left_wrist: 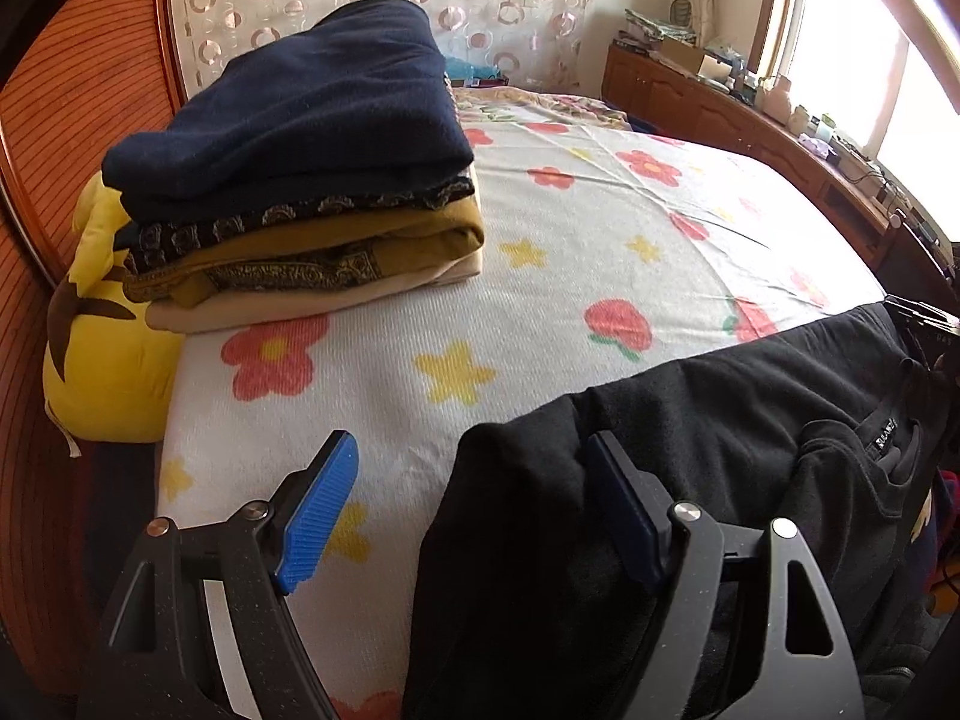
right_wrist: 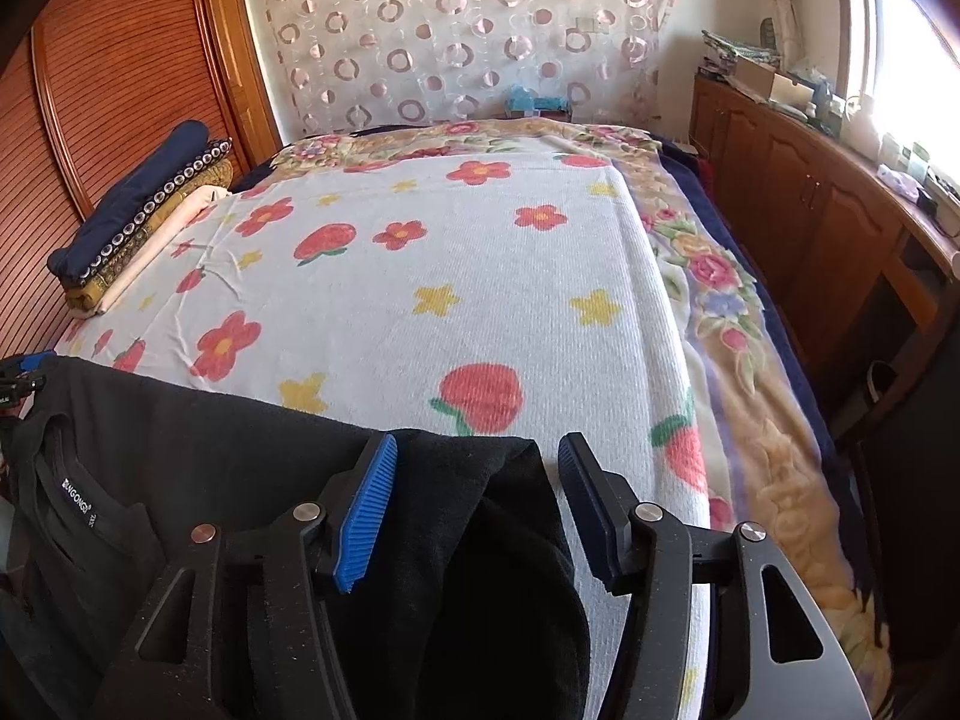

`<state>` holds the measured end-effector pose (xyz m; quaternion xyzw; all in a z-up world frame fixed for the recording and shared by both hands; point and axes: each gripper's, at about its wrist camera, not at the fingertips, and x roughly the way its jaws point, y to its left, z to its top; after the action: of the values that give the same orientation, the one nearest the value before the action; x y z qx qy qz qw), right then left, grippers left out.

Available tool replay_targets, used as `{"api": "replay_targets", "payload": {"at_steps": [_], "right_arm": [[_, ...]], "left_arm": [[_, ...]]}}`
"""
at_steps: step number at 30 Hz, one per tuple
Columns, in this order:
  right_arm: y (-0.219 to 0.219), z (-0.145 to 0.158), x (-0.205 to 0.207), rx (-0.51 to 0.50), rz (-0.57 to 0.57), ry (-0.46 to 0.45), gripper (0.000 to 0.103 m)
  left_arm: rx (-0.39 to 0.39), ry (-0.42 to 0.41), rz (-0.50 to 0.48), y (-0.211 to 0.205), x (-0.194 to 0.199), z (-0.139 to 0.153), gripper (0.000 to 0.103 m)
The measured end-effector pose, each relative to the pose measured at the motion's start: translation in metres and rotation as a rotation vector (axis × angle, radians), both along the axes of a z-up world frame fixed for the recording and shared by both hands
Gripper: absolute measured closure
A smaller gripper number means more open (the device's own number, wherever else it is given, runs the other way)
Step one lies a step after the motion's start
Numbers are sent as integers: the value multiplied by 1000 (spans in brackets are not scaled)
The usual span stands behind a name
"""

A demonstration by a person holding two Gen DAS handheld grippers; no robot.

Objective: Fold small clothes

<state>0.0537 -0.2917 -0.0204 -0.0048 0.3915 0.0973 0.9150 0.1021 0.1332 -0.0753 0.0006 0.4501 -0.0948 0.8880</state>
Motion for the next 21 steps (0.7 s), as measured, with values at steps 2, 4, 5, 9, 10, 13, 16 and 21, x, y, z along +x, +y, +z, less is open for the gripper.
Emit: {"api": "replay_targets", "payload": {"at_steps": [2,4,5,9,10,13,16,21], "right_arm": [[3,-1,2,-20,7,5,43],[5,-1,3,-31,12,13,43],[6,0,3,-29,20,19,43],[12,0,0,-50,88,24,60],[14,1,-2,-50,120,22,79],[18,5,-11,-39,165,40,91],[17,21,-29,-7,184,-19,92],[10,68,-71,25,187,-140,92]], "left_arm": [[-27,4,-5,3,0,-1,24],[-58,0,-16,5,-1,0,36],[-73,-3,-31,5,-2,0,40],[-99,-3,-99,0,-8,3,78],[-102,-7,-99,-1,-11,5,83],[-124,-68,-88,-1,-26,20,89],[-158,-131,-67,1,-44,44,89],[-153,-248,-96,-6,-74,92,90]]}}
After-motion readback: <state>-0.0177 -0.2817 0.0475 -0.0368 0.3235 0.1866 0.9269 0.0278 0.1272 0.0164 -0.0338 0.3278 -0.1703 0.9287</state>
